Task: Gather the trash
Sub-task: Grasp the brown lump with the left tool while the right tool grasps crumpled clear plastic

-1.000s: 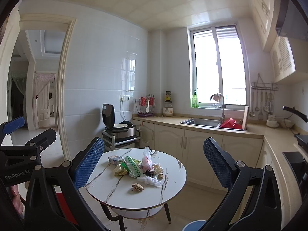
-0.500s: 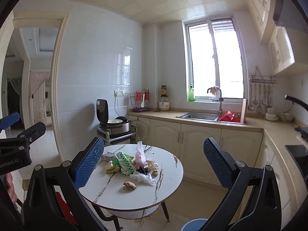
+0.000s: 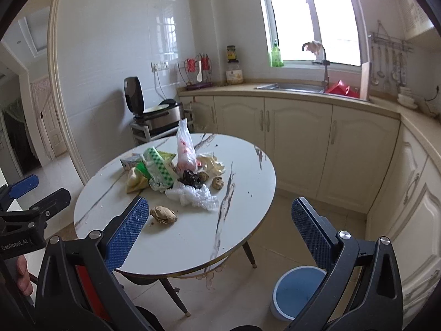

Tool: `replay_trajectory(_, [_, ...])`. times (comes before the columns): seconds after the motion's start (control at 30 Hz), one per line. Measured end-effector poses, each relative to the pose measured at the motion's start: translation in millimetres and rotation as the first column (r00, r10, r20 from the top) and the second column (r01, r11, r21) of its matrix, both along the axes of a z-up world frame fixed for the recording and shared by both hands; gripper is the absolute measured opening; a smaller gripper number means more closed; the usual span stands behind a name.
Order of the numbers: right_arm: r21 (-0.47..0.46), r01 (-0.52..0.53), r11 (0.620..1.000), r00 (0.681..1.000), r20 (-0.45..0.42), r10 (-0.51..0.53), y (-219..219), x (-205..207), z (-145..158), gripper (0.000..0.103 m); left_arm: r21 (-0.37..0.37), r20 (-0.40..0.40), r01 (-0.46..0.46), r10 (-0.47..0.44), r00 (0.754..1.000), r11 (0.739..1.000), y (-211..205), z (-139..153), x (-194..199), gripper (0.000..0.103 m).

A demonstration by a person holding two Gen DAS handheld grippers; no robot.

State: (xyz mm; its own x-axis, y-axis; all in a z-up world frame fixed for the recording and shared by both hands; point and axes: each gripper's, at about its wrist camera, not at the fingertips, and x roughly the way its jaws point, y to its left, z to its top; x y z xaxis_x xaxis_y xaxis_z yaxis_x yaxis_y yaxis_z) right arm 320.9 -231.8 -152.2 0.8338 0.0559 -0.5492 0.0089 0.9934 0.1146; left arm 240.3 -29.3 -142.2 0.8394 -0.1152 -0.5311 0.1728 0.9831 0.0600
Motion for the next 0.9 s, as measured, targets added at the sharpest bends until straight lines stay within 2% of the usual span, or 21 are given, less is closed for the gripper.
replay_trajectory(0.2, [0.018,-0.018,1.000,0.994,-0.109,0.019,-10.5,44.1,-38.5,0.103,0.023,-0.155,0.042,-0.038,0.987,0.999,-30.8,-33.5,88.5,0.102])
replay_trajectory(0.43, [0.022,-0.021,1.000,0.984,-0.174,0.025,-19.2,87.0,-64.7,0.103,0.030,-0.290,0.050,-0.039,0.956,0.998,-49.6,-64.5,165.8,0.099])
replay_trajectory(0.5, [0.019,-0.023,1.000,0.982,-0.187,0.026,-19.7,97.2,-69.3,0.103,0.027,-0.319,0.058,-0.046,0.947,0.998,-52.2,-68.6,185.2,0.086])
replay_trajectory(0.63, [0.011,-0.045,0.999,0.976,-0.215,0.046,-14.9,118.1,-79.2,0.103,-0.012,-0.347,0.074,-0.074,0.935,0.997,-51.6,-65.4,217.2,0.073])
replay_trajectory(0.67, [0.008,-0.051,0.999,0.973,-0.224,0.052,-12.9,123.2,-81.1,0.103,-0.010,-0.342,0.078,-0.076,0.937,0.997,-49.9,-62.9,222.7,0.063])
replay_trajectory(0.7, [0.007,-0.059,0.998,0.972,-0.228,0.059,-9.7,127.4,-82.9,0.103,-0.015,-0.334,0.083,-0.083,0.939,0.996,-47.6,-62.0,227.0,0.046])
replay_trajectory(0.73, [0.008,-0.070,0.997,0.970,-0.234,0.070,-6.1,132.2,-84.6,0.103,-0.028,-0.333,0.087,-0.091,0.938,0.996,-43.2,-59.4,232.8,0.037])
replay_trajectory(0.9, [0.025,-0.140,0.990,0.952,-0.271,0.141,16.7,156.5,-88.0,0.103,-0.050,-0.329,0.067,-0.080,0.941,0.997,-5.8,-60.5,233.8,0.037])
